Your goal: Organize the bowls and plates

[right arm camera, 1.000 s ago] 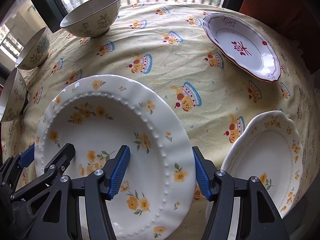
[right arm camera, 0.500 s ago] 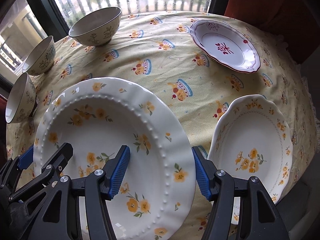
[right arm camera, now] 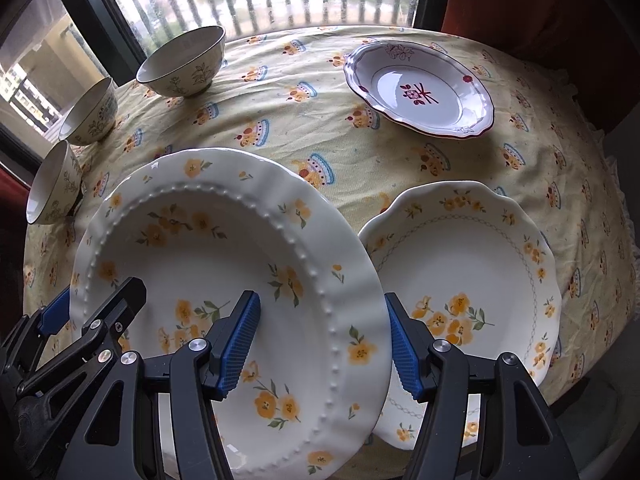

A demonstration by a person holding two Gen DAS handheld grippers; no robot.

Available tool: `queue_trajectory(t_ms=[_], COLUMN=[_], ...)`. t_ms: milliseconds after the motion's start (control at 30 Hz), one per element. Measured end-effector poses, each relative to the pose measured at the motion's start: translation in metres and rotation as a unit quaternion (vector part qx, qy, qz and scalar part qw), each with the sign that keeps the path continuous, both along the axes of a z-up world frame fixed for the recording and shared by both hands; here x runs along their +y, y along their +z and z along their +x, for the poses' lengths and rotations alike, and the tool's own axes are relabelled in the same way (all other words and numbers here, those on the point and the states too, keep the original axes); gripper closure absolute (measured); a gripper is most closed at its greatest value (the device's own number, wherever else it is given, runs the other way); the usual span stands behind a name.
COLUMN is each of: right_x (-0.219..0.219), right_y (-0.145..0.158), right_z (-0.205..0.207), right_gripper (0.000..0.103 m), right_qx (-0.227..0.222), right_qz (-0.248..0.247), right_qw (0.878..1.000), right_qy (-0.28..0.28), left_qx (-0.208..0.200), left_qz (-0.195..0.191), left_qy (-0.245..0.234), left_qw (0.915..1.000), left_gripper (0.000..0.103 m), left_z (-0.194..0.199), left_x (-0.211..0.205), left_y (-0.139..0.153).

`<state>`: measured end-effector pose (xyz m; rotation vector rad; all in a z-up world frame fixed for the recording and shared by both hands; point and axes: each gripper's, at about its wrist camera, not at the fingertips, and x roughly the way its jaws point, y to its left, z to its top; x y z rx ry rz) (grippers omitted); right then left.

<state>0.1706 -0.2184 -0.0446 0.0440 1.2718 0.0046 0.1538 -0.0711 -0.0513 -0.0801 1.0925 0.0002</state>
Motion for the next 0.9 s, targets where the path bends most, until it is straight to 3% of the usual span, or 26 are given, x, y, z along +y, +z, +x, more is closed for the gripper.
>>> queue_trajectory(t_ms=[467, 900], right_x=[-0.087, -0.156], right_y=[0.014, 0.004], right_z=[0.005, 0.007], right_gripper=[0.037, 0.037], right_qx=[-0.025, -0.018], right_qz=[-0.012, -0.016], right_qw=[0.999, 0.999], right_qy=[0.034, 0.021], left_qx=[-0.005, 0.003], left_qz=[-0.021, -0.030], left_qy=[0.041, 0.029], left_qw=[0.9989, 0.9991], left_gripper=[0.036, 0.035], left_z=[-0.008, -0.003], left_x=[-0.082, -0.147], left_y=[-0.001, -0.014])
